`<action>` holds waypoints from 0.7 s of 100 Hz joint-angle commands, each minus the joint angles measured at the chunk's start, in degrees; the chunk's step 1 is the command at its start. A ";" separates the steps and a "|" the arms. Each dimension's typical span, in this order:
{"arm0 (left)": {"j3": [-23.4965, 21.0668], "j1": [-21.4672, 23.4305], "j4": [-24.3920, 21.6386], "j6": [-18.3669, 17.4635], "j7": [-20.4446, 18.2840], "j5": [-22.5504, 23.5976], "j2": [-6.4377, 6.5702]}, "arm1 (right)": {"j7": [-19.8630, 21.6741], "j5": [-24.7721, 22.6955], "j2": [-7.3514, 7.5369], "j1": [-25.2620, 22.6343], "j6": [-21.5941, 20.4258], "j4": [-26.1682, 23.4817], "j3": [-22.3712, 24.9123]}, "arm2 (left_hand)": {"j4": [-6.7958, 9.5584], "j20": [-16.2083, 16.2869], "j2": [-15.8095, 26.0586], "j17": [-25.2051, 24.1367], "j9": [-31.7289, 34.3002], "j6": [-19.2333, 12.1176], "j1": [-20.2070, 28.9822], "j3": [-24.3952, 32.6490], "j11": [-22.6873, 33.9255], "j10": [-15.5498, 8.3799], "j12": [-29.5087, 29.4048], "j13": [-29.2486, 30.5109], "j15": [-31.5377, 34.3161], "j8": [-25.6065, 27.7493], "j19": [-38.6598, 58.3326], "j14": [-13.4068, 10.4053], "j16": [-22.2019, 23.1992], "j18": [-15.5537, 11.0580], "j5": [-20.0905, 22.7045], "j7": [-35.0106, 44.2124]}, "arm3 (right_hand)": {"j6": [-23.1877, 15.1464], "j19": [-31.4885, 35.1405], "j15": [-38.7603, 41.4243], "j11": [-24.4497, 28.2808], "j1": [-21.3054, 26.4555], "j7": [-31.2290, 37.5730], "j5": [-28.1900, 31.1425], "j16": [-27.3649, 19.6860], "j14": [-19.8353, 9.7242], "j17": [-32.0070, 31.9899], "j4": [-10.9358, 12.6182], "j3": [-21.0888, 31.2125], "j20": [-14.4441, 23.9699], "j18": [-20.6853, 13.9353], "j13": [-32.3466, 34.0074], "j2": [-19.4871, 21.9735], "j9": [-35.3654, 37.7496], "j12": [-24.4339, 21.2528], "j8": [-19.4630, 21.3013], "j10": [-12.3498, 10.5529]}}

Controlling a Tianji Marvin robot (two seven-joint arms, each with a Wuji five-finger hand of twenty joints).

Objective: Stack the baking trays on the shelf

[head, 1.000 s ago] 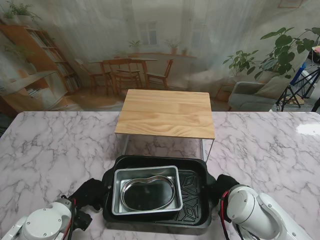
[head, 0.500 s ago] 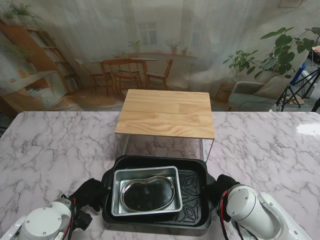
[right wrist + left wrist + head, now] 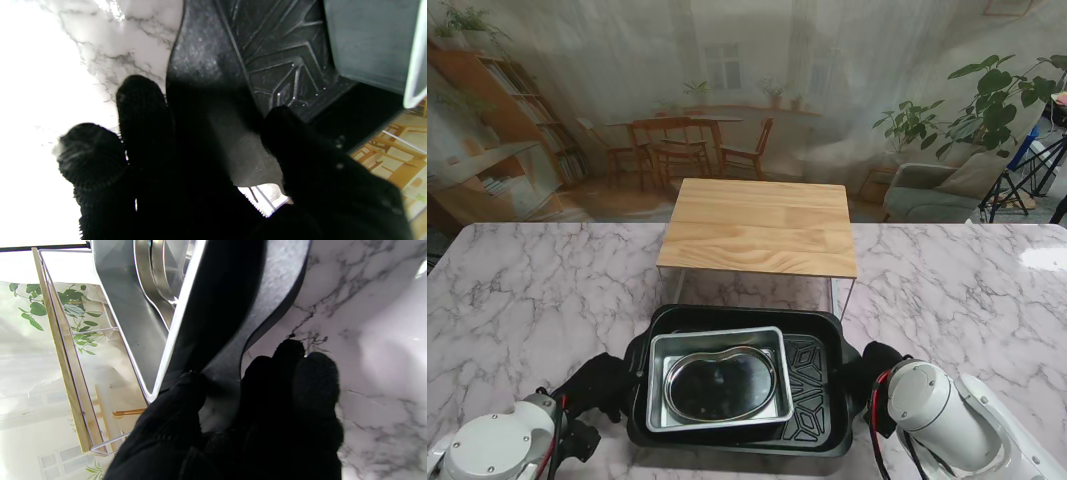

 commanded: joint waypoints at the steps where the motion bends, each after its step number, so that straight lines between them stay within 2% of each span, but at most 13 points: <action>1: 3.12 0.05 -4.94 -2.06 -3.85 -1.71 -1.17 | 2.41 3.03 -2.22 -0.17 -1.73 -5.96 -1.98 | -0.24 -1.14 -2.59 2.96 2.96 -20.65 3.45 2.64 2.17 -9.41 1.03 2.50 2.68 -0.48 2.50 0.05 0.57 -5.36 10.69 9.34 | -31.58 3.18 4.94 3.85 3.25 2.59 4.55 0.71 1.14 2.38 1.14 2.45 -0.86 2.48 2.29 -0.68 11.36 0.19 -0.96 -13.68; 70: 2.04 0.41 -11.43 -2.44 -7.62 -4.47 -0.34 | 5.97 6.17 -1.40 -3.40 -2.62 -14.51 3.64 | -0.33 -1.95 -2.47 3.17 2.66 -21.09 3.45 2.57 2.55 -9.79 1.47 2.33 3.53 -0.46 3.37 0.06 0.91 -5.85 10.65 9.16 | -31.06 3.74 6.49 3.78 3.35 2.20 5.22 0.70 1.32 3.51 1.14 3.09 -2.06 3.08 2.18 -1.44 12.09 0.48 -0.73 -13.34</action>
